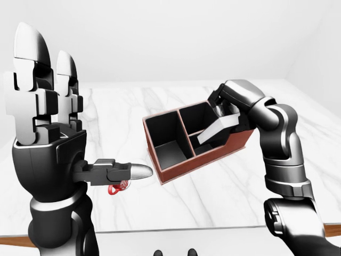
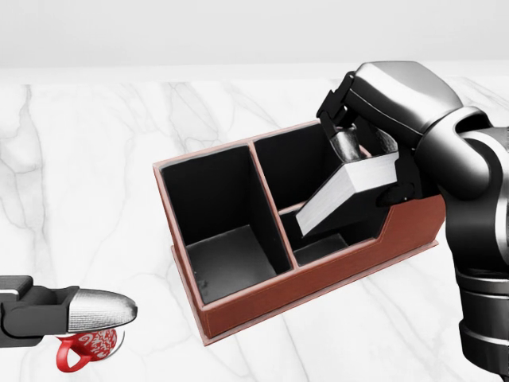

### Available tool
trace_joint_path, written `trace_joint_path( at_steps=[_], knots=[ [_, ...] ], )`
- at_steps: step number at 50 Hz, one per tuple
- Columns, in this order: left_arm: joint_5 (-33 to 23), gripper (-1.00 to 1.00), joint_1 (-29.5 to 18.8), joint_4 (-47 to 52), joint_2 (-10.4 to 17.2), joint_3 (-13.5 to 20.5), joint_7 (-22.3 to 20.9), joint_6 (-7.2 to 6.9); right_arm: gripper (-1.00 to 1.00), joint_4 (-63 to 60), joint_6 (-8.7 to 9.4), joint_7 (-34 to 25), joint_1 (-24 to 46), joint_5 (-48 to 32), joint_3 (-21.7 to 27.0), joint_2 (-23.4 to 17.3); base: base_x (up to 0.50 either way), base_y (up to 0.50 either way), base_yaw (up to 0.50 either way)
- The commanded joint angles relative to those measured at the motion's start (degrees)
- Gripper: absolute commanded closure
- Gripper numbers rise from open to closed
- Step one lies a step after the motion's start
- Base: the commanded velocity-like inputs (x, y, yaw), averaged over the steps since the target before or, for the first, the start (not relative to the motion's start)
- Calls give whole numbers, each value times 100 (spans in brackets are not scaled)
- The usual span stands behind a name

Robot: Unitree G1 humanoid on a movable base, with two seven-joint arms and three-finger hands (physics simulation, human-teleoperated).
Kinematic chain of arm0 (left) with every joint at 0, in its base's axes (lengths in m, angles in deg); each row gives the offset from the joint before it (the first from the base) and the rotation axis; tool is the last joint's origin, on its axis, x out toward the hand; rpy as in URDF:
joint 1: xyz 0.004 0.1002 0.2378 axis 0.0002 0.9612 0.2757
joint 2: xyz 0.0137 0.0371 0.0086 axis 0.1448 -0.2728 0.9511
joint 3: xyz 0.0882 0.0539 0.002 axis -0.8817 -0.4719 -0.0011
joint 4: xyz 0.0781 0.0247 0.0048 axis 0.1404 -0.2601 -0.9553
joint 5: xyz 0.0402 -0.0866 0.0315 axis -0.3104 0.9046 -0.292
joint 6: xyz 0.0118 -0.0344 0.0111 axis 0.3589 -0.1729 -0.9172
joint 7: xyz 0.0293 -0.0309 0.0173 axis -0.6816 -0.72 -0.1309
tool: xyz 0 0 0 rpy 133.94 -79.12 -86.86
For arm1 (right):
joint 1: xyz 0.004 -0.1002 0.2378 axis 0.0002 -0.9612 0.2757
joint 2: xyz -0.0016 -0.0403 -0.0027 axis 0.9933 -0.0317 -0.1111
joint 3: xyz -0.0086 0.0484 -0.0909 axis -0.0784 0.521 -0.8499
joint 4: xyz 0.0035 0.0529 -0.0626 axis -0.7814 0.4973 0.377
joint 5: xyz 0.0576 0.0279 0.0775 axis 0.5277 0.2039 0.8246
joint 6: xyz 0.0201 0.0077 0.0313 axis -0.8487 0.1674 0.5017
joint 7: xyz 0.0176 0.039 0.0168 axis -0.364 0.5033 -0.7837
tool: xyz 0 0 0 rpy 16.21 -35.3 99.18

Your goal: Pick up the book and place it in the back compartment of the caddy.

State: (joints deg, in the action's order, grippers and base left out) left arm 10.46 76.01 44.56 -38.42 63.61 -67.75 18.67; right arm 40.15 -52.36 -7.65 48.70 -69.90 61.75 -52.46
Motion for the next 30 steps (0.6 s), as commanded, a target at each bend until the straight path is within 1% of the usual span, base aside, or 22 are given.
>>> trace_joint_path(
  at_steps=[1,6,9,12,15,30],
  knots=[
    [18,-100,-9,2,4,3,7,0,100,456,0,71,250,-251,-38,73,0,0,0],
    [27,-100,0,-9,5,18,7,0,100,576,0,156,302,-332,-62,96,0,0,0],
    [24,-100,1,-11,5,3,15,0,100,713,0,305,333,-429,-80,85,0,0,0],
    [23,-100,5,-19,2,-5,17,0,100,715,0,312,316,-449,-81,98,0,0,0],
    [25,-100,0,-18,7,7,14,0,100,814,0,459,290,-535,-111,126,0,0,0],
    [27,-100,-3,18,8,3,13,0,100,1087,0,732,322,-743,-182,225,0,0,0]
  ],
)
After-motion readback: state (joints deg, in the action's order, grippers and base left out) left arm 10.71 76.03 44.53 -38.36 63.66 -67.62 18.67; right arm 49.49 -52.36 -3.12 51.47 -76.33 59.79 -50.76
